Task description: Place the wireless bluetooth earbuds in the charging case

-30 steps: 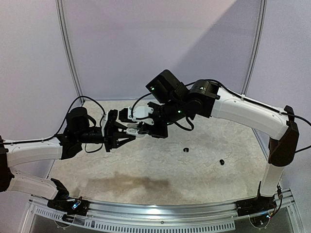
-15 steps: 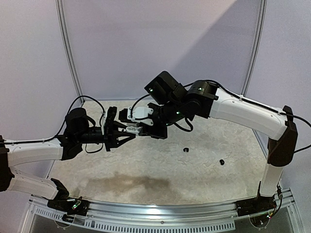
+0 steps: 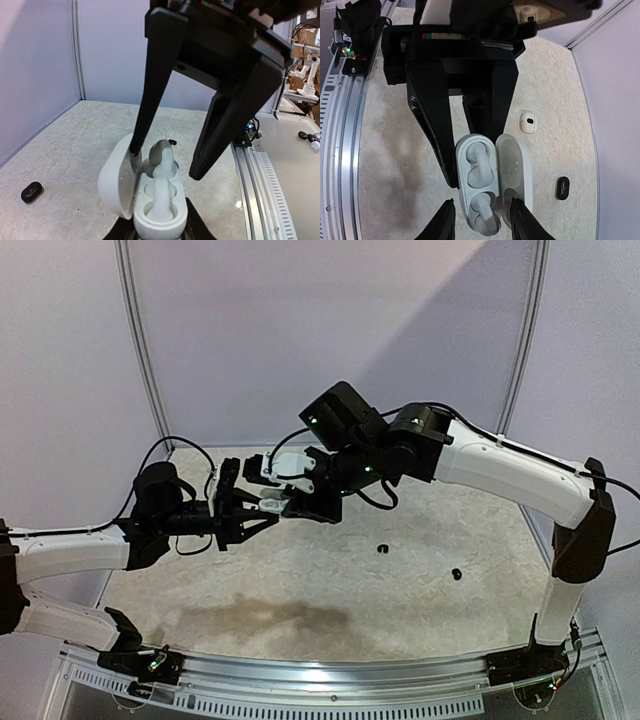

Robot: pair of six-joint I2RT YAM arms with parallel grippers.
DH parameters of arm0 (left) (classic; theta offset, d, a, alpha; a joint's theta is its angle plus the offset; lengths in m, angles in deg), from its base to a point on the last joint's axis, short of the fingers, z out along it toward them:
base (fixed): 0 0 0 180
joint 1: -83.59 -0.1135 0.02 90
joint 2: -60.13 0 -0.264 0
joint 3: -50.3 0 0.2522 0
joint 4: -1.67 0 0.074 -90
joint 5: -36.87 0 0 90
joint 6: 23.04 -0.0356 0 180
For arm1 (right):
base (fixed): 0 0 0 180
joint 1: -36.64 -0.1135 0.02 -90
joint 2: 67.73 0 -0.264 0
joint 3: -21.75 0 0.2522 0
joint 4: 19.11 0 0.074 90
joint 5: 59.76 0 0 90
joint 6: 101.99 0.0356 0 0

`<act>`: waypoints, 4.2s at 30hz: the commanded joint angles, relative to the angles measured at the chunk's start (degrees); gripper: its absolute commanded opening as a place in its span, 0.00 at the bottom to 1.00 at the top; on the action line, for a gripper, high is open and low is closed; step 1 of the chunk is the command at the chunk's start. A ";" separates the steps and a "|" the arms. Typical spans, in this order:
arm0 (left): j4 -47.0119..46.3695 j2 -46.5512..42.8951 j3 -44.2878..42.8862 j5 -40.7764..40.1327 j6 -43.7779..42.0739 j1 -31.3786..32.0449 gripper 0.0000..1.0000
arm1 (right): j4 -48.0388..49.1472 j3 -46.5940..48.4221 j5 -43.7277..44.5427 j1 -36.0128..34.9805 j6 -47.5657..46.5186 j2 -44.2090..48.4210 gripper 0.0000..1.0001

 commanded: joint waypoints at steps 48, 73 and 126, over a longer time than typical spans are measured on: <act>-1.59 0.30 -0.01 -4.72 4.76 0.40 0.00 | 6.56 -6.14 0.25 0.65 -1.99 3.72 0.09; -1.06 0.14 -0.33 -3.40 1.38 0.40 0.00 | 3.07 -6.51 -1.42 0.73 -0.65 2.65 0.14; -1.59 0.17 0.11 1.21 -1.13 0.40 0.00 | 4.71 -8.91 -6.68 1.94 -6.81 4.16 0.00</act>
